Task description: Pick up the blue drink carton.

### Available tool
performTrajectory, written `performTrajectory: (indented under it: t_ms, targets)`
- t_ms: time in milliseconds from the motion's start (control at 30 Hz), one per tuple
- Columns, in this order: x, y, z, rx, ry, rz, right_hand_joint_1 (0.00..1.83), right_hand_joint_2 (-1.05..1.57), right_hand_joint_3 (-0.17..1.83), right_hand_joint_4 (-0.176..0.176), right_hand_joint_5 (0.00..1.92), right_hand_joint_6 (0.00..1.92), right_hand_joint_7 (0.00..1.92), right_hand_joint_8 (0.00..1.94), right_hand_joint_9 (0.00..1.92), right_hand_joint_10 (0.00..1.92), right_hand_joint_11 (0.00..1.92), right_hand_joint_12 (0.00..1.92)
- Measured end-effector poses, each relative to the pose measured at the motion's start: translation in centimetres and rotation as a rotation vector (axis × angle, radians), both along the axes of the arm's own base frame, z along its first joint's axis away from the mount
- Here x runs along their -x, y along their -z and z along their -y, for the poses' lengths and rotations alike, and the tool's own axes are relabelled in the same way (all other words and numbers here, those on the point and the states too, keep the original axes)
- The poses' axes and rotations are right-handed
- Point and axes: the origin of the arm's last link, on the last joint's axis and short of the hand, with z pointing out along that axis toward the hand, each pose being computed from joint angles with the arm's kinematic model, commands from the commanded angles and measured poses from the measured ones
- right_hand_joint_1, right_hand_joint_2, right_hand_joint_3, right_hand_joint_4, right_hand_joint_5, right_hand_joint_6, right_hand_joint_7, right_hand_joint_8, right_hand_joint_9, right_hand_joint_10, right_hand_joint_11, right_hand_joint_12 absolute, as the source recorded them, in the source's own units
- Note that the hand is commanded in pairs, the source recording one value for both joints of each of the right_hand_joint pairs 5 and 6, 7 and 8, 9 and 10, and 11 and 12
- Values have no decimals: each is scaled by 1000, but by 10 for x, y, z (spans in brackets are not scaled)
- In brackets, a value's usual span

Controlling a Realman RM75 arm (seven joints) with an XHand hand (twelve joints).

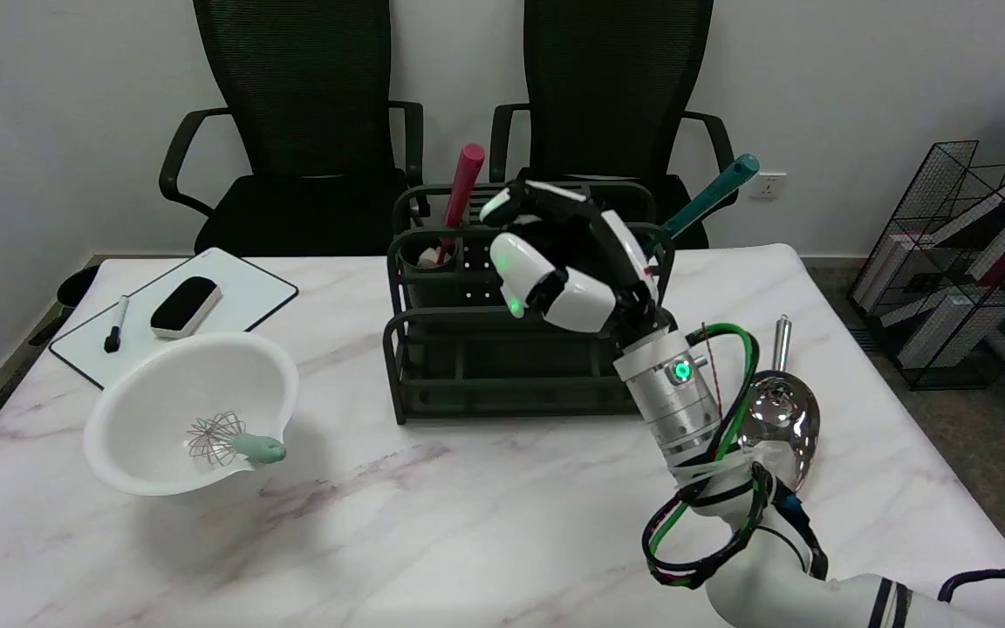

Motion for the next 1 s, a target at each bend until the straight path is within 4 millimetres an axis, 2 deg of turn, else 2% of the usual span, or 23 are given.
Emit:
performTrajectory:
  t_ms: [200,333,500,633,700,800,933,1000]
  targets:
    - [21,2,1,-38,75,26,1101,673,831,0,928,928,1359,1359,1510,1510,1443,1443]
    - [33,8,5,-75,126,43,1101,681,841,0,958,958,1379,1379,1529,1529,1566,1566]
    - [47,15,10,-122,176,90,998,862,798,0,1074,1074,1486,1486,1627,1627,1626,1626]
    - [52,14,11,-139,176,135,967,832,938,0,1158,1158,1542,1542,1620,1620,1589,1589]
    - [51,12,10,-140,161,150,970,773,1001,0,1135,1135,1532,1532,1591,1591,1555,1555]
    - [48,2,6,-128,114,171,984,732,1015,0,1085,1085,1499,1499,1495,1495,1440,1440]
    - [41,-15,-5,-85,39,181,990,699,1018,0,1062,1062,1464,1464,1414,1414,1382,1382]
    - [37,-28,-13,-40,-4,185,1015,652,1045,0,1045,1045,1417,1417,1268,1268,1293,1293]
